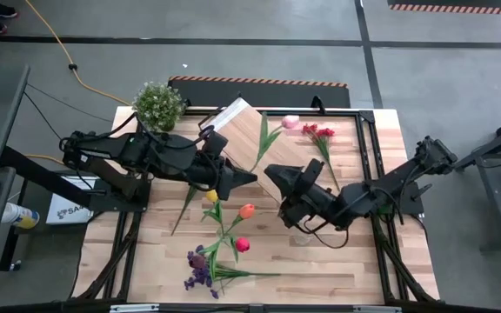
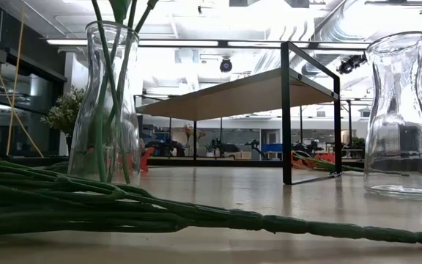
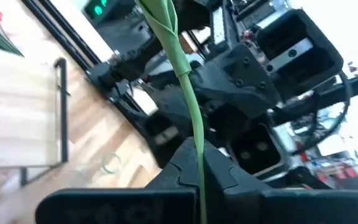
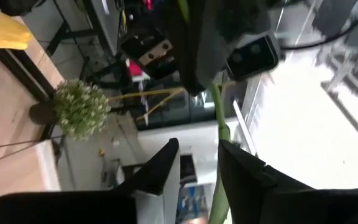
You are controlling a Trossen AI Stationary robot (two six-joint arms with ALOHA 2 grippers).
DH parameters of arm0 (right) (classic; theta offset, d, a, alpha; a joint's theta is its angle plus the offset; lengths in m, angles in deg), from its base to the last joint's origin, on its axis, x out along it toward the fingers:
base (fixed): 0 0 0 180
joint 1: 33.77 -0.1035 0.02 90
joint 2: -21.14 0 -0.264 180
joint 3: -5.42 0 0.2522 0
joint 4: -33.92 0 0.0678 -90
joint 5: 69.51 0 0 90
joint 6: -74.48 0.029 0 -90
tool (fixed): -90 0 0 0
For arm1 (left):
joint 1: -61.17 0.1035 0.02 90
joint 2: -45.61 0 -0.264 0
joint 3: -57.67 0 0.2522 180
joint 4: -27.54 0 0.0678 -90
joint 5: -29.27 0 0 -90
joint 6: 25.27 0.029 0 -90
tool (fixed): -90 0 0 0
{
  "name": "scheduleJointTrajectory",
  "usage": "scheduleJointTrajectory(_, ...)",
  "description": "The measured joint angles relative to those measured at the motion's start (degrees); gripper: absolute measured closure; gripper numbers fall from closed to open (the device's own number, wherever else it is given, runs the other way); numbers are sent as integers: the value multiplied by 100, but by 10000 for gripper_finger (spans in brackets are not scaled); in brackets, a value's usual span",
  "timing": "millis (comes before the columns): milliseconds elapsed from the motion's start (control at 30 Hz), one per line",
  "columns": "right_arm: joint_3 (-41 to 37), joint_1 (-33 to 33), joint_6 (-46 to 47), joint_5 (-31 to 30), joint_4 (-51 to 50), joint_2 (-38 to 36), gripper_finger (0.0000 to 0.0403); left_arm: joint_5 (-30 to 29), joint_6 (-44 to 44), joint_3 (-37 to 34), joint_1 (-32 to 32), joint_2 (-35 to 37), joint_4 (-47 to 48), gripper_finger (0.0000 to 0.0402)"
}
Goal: Pick and place flowers into a vace then onto a shelf
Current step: Put the pink tulip into the left transparent vase
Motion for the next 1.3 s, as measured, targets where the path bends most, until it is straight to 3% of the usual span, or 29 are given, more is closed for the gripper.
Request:
scheduleJointTrajectory(267, 0, -231, 1004, -915, 8, 0, 290, -548, 845, 0, -6, 0, 42, 374)
scheduleJointTrajectory(533, 0, -195, 1897, -1510, 9, 0, 290, -716, 1942, 2, -123, 4, -334, 374)
scheduleJointTrajectory(800, 0, -103, 2918, -1604, 41, -192, 290, -1603, 2962, 9, -708, 70, -489, 374)
scheduleJointTrajectory(900, 0, -101, 3663, -1238, 52, -366, 290, -2031, 3285, 9, -1006, 53, -520, 374)
scheduleJointTrajectory(1000, 0, -101, 4655, -505, 54, -584, 290, -2449, 3560, 9, -1264, 59, -579, 374)
scheduleJointTrajectory(1133, 0, 22, 6106, 1032, 13, -819, 290, -2908, 3986, 9, -1526, 17, -726, 374)
scheduleJointTrajectory(1300, 0, 433, 7842, 2812, -301, -936, 290, -2971, 4806, 5, -1749, -35, -1212, 374)
